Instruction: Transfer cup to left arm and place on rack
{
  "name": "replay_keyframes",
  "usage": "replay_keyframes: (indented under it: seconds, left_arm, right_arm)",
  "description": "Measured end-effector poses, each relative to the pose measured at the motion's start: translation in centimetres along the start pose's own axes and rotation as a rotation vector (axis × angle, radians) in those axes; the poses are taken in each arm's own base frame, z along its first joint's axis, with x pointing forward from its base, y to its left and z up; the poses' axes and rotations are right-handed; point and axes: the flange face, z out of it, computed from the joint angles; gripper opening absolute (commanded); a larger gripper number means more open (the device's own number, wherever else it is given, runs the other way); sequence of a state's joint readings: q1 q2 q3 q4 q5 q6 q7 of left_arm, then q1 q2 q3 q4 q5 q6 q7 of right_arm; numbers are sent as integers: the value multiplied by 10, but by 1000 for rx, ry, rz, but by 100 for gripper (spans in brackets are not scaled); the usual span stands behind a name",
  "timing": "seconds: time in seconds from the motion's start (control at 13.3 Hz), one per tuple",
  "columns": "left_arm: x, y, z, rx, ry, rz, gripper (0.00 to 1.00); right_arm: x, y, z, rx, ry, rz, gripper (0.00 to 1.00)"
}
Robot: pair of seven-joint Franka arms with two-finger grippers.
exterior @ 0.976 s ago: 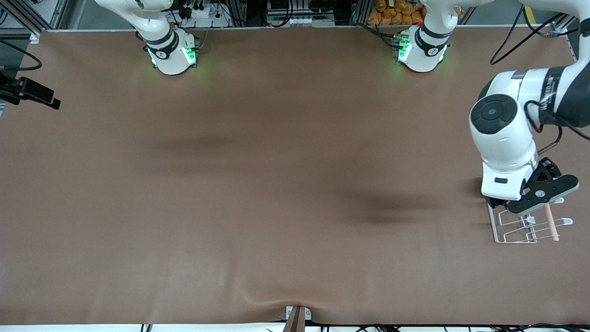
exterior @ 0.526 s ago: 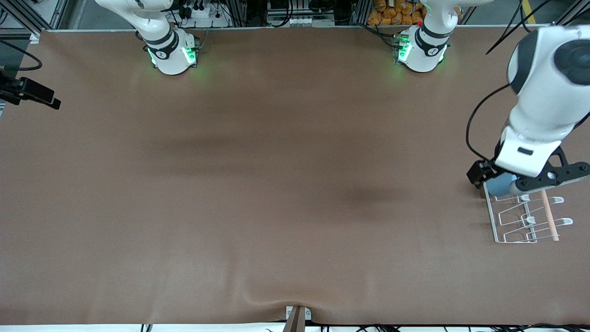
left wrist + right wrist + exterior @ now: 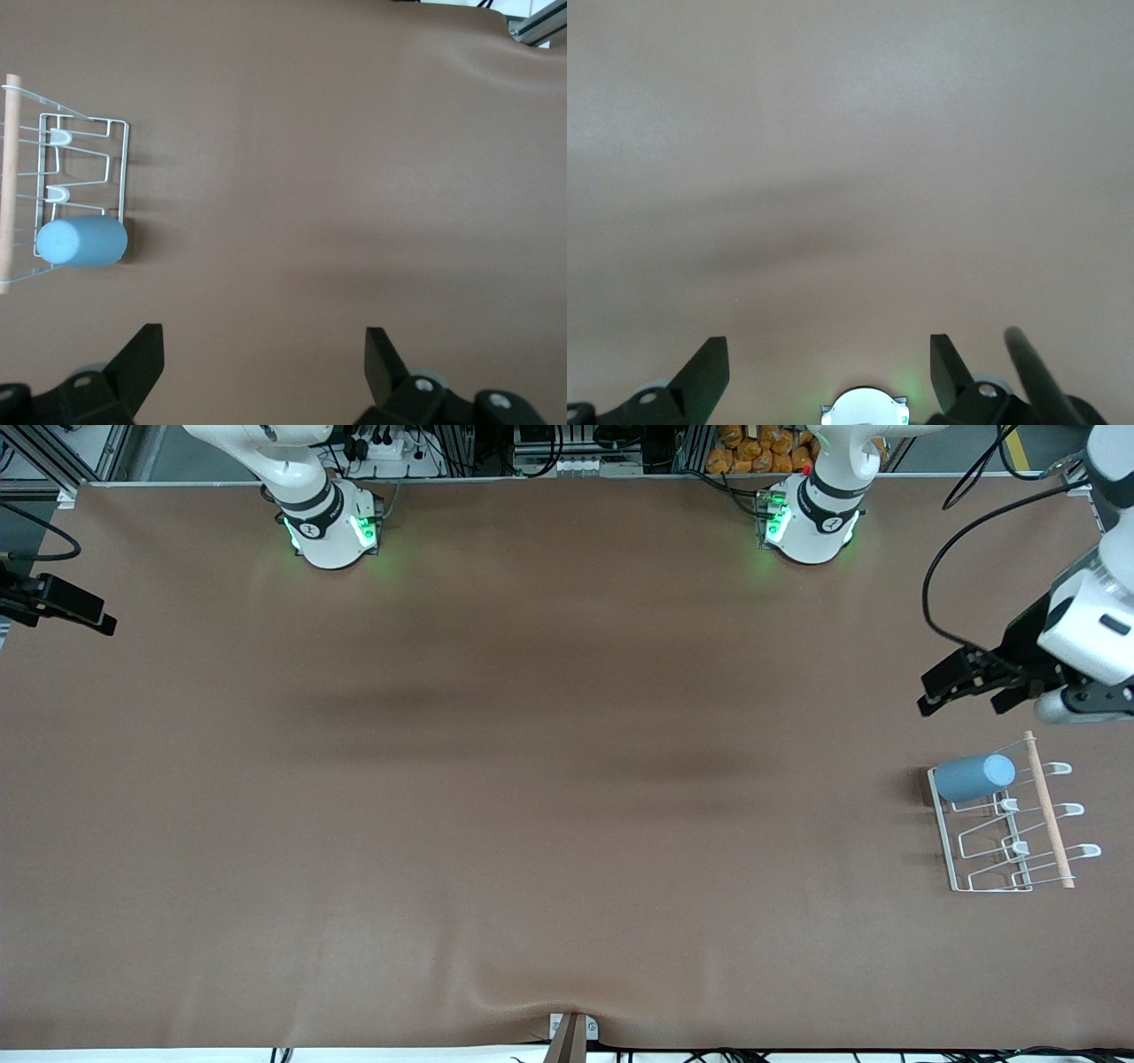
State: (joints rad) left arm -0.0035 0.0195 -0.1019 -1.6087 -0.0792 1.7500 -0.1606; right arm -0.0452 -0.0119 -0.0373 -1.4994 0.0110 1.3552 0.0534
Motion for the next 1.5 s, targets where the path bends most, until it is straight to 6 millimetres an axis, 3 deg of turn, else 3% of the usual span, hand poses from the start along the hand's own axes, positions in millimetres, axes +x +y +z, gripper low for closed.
replay_keyframes:
  seconds: [0.38,1.5]
  left_arm:
    - [-24,25,1,51,-14,64,100]
    - [-22,8,-4,104,6,62,100]
  right_arm:
    - [0,0,0,0,0,0,100]
    - [0,0,-1,0,5,1,100]
